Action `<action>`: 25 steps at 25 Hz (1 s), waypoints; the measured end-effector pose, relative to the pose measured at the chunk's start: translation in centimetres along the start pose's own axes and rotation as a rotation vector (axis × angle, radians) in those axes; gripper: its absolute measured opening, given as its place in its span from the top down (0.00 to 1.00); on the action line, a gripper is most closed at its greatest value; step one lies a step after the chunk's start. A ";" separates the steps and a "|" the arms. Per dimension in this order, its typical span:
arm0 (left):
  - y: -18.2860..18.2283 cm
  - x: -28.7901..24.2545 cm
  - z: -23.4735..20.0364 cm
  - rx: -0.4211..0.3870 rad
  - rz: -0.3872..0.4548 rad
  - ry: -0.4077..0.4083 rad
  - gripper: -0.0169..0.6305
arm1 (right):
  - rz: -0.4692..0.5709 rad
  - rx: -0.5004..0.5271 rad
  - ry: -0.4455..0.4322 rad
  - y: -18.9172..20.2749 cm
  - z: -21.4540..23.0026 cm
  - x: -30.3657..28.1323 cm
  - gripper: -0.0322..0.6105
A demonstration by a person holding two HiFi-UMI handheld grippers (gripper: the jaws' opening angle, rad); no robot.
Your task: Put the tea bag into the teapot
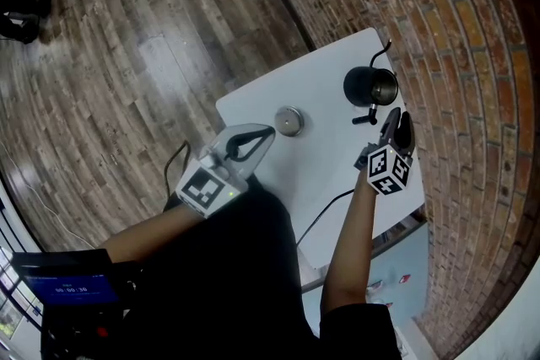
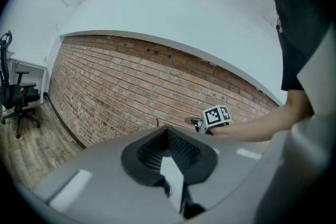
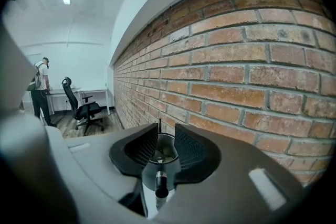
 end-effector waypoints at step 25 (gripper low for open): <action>-0.5 -1.5 3.8 -0.029 0.046 0.050 0.97 | 0.097 0.044 -0.047 -1.6 0.0 9.0 0.95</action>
Point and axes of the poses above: the fingertips, and each gripper's own axes: x backward along the fingers, z to its right, y out of its underside, the point moved 2 cm from there along x, backward along the fingers, and after that the axes turned 9 degrees about y, right-handed, at the moved point
